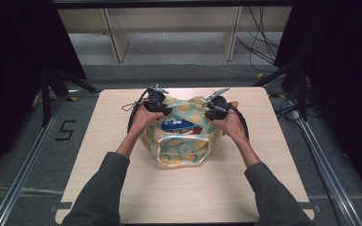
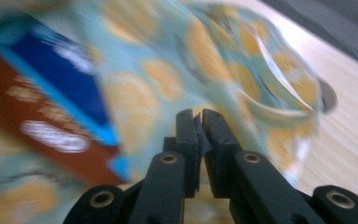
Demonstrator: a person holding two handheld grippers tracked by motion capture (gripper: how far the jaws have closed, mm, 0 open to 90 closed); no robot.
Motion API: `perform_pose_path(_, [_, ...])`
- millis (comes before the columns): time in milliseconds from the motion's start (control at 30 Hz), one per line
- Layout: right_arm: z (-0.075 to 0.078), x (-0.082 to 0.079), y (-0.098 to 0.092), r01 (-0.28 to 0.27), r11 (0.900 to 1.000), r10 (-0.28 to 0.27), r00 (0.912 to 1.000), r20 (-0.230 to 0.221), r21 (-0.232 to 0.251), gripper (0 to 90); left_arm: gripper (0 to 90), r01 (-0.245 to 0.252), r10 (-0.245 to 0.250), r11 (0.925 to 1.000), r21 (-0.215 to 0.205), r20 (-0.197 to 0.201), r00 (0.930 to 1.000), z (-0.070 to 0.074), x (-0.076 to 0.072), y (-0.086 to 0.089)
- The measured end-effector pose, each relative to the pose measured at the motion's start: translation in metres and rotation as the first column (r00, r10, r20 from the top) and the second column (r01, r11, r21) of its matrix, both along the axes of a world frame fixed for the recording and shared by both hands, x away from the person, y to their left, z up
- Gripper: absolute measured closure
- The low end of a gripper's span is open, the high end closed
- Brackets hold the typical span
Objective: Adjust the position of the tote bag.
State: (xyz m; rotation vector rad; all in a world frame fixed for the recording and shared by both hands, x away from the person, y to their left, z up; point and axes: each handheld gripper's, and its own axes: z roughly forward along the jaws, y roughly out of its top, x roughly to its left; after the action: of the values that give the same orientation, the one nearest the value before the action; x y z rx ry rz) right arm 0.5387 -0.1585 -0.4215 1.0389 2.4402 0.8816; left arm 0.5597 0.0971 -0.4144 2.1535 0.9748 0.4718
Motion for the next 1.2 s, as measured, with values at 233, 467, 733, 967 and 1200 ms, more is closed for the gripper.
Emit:
perform_pose_path(233, [0.013, -0.036, 0.015, -0.089, 0.995, 0.089, 0.9961, 0.003, 0.038, 84.5, 61.8, 0.044, -0.044, 0.9989, -0.019, -0.003, 0.9990, 0.014, -0.026, 0.003])
perform_pose_path(467, [0.010, -0.044, 0.011, -0.086, 0.995, 0.085, 0.9963, 0.003, 0.053, 82.6, 59.8, 0.065, -0.066, 0.9971, -0.038, -0.006, 0.9978, 0.006, -0.056, 0.018])
perform_pose_path(733, [0.013, -0.055, 0.001, -0.115, 0.991, 0.113, 0.9931, 0.032, 0.069, 78.9, 57.2, 0.072, -0.073, 0.9916, -0.107, -0.005, 0.9973, 0.003, -0.086, 0.038])
perform_pose_path(967, [0.014, -0.063, -0.011, -0.109, 0.990, 0.105, 0.9932, 0.050, 0.089, 73.0, 53.3, 0.064, -0.059, 0.9862, -0.153, 0.040, 0.9975, 0.008, -0.107, 0.049])
perform_pose_path(1200, [0.012, -0.072, -0.023, -0.088, 0.990, 0.082, 0.9950, 0.057, 0.112, 68.1, 50.4, 0.060, -0.052, 0.9796, -0.192, 0.051, 0.9974, 0.009, -0.132, 0.060])
